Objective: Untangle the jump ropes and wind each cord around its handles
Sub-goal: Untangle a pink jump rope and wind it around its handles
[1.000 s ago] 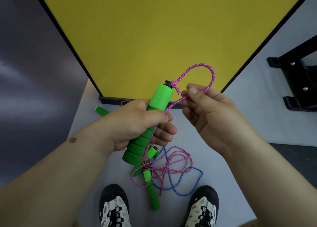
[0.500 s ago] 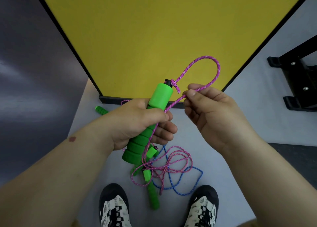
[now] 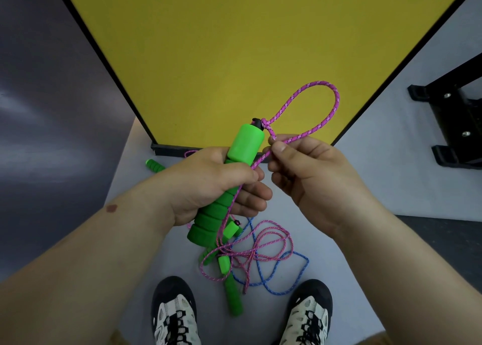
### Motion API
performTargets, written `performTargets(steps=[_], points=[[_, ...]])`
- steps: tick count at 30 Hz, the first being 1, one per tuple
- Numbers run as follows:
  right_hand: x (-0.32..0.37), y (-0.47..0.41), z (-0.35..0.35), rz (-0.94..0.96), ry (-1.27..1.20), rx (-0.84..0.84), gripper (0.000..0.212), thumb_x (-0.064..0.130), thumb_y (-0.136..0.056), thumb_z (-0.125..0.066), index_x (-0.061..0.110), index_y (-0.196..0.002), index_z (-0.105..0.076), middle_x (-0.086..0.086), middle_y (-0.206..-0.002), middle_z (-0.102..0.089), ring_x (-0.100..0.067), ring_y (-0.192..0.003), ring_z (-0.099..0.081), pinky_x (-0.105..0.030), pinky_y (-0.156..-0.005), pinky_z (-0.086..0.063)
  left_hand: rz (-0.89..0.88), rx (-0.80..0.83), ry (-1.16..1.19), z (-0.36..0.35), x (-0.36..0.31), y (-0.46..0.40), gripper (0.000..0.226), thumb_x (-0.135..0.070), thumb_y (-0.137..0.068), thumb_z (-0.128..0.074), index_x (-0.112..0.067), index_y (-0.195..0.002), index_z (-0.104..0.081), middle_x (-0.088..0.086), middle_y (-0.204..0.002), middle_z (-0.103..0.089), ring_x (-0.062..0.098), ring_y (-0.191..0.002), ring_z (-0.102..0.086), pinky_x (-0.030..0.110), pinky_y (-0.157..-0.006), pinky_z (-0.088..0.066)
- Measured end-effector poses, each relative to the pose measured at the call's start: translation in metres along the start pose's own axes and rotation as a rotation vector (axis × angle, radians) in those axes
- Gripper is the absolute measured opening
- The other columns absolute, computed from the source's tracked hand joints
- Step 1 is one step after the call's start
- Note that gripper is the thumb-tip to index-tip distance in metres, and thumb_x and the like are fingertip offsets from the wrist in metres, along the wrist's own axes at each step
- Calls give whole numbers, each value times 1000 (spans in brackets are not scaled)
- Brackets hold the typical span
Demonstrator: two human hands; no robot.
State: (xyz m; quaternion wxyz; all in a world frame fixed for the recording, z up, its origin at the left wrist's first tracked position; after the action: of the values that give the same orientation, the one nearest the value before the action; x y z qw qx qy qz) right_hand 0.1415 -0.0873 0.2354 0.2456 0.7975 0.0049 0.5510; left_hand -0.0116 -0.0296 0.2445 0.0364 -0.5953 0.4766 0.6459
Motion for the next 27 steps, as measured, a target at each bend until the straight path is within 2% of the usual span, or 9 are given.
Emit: performTargets(steps=[4,9,16,19,23,27], points=[[4,-4,7,51,-74,-97,11,10,-95,-64,7,-101,-73,-3,-76,-67,-12,-68,-61,-24,-66,-53,2,8,10,0,1,0,8,-6,-97,-56,-2,-104,-58,15,-83,-75,23,-69,-71,39,-73,-62],[10,-7,12,82,-141,-150,10,12,-95,-64,9,-100,-72,-2,-80,-68,-12,-70,-62,-23,-68,-54,-1,23,2,0,1,0,9,-6,-98,-55,-2,-104,-58,15,-84,-74,24,-71,-71,42,-77,-62],[1,-2,3,-6,-18,52,12,14,-94,-63,7,-101,-71,-7,-80,-66,-13,-70,-62,-24,-66,-51,9,16,-4,-1,2,-1,5,-5,-98,-55,-3,-101,-58,15,-83,-74,24,-70,-71,38,-74,-62],[0,-2,2,-1,19,72,10,13,-93,-64,6,-97,-70,-8,-79,-64,-12,-69,-61,-24,-65,-51,10,18,-5,-1,2,-1,5,-5,-98,-55,-3,-101,-58,15,-83,-74,24,-70,-71,39,-75,-62],[4,-3,4,24,-45,-23,8,11,-94,-65,11,-90,-73,-6,-77,-67,-13,-68,-62,-25,-66,-51,4,8,2,0,2,-1,7,-6,-98,-55,-2,-103,-58,15,-84,-75,24,-71,-72,41,-76,-61],[10,-7,12,67,-136,-132,5,12,-94,-66,10,-93,-70,-2,-78,-67,-13,-68,-62,-24,-66,-53,-3,3,2,0,1,-1,11,-6,-97,-55,0,-106,-58,15,-84,-75,23,-71,-72,40,-75,-62]])
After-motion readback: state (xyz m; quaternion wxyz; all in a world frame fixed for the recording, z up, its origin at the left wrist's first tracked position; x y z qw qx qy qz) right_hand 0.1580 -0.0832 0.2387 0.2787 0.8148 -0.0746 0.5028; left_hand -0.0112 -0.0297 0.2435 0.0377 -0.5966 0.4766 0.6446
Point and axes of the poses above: each hand's wrist, its own y-axis away from the middle knuckle, its own z-axis out of the back of the hand, x = y × z, the point moved 2 cm from there along -y, towards the middle knuckle
